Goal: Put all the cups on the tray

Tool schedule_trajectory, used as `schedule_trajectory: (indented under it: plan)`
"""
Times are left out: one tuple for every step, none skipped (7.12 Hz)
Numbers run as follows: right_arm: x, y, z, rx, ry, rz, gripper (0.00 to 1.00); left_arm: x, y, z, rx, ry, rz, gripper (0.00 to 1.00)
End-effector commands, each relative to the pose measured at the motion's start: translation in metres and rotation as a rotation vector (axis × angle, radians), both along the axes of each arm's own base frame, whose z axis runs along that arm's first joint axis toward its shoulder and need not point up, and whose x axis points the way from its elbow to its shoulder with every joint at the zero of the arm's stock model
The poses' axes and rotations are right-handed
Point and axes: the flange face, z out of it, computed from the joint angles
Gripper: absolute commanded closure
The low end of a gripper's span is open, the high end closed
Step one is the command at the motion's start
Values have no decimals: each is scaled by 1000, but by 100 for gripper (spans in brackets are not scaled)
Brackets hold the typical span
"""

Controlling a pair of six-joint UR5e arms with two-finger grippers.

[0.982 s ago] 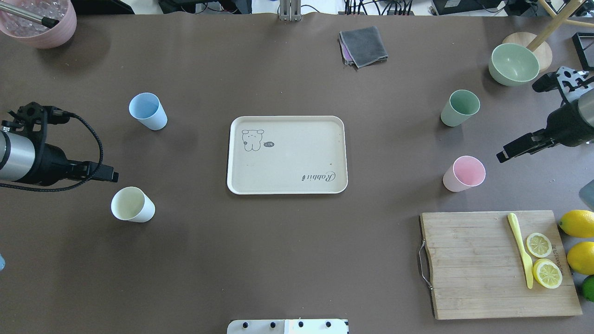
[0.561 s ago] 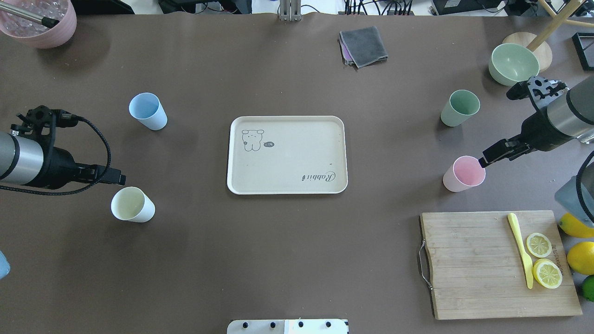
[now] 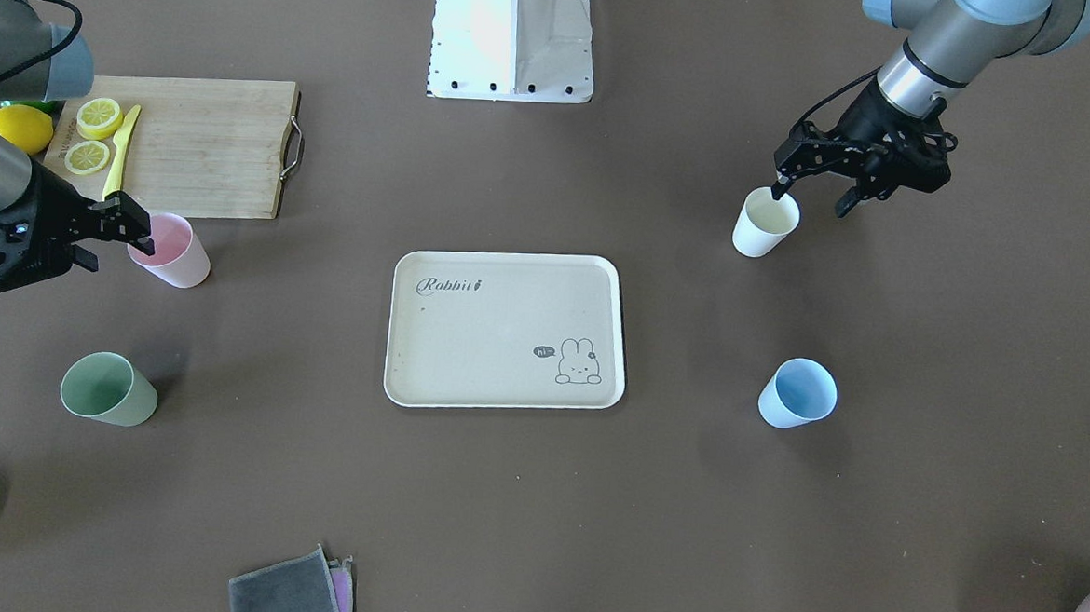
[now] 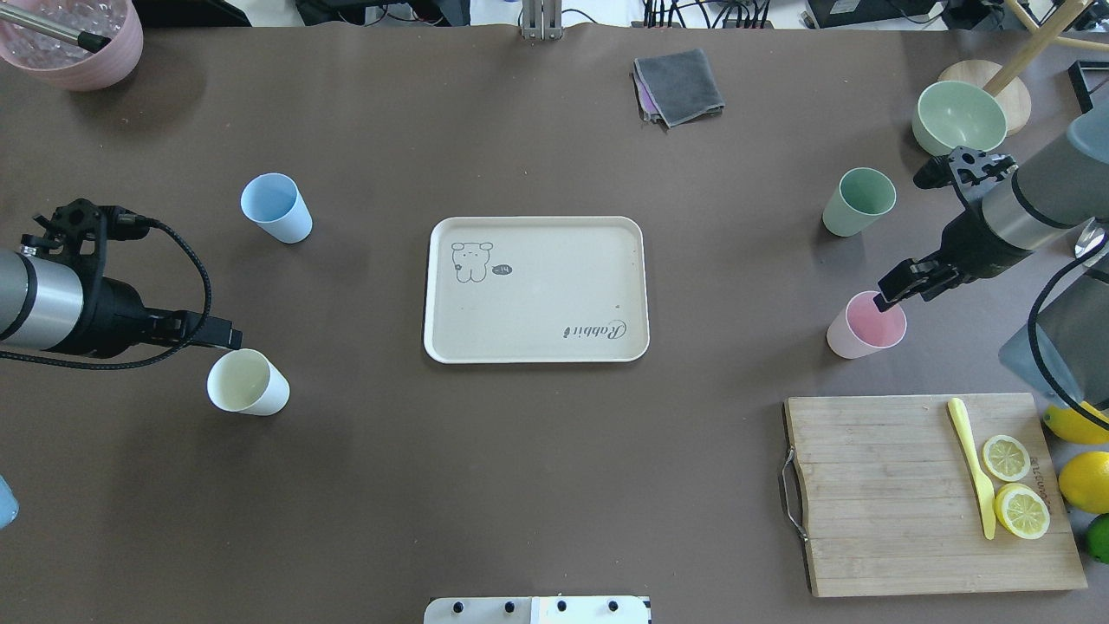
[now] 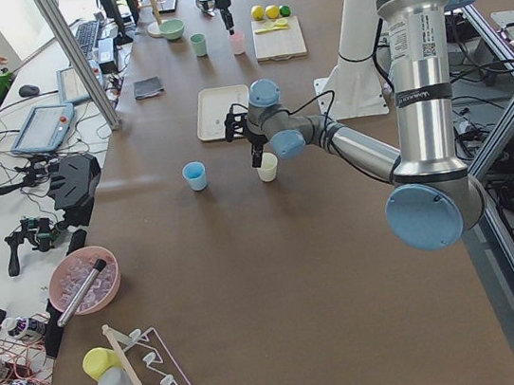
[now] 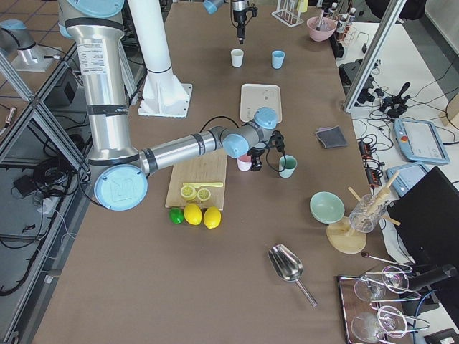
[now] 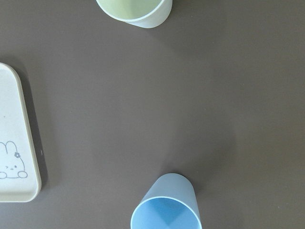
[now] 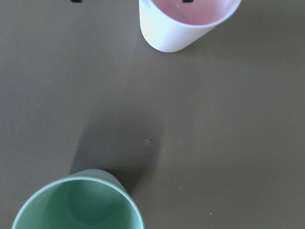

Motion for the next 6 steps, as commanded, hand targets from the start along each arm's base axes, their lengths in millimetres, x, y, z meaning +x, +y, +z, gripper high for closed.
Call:
schedule_trajectory:
  plan:
    - [-9, 4, 4, -9, 4, -19, 52, 8, 8, -2, -23, 7, 6, 2]
    - [-11, 5, 3, -10, -1, -24, 78, 10, 10, 1, -25, 1, 8, 2]
    - [-11, 5, 1, -9, -5, -26, 100, 24, 19, 12, -18, -34, 14, 2]
    - [-12, 5, -1, -12, -15, -31, 100, 23, 20, 22, -24, -53, 11, 3]
    - [-13, 6, -5, -20, -34, -44, 100, 24, 16, 31, -32, -70, 7, 5]
    - [-12, 7, -9, -23, -47, -49, 100, 27, 15, 40, -43, -83, 7, 8]
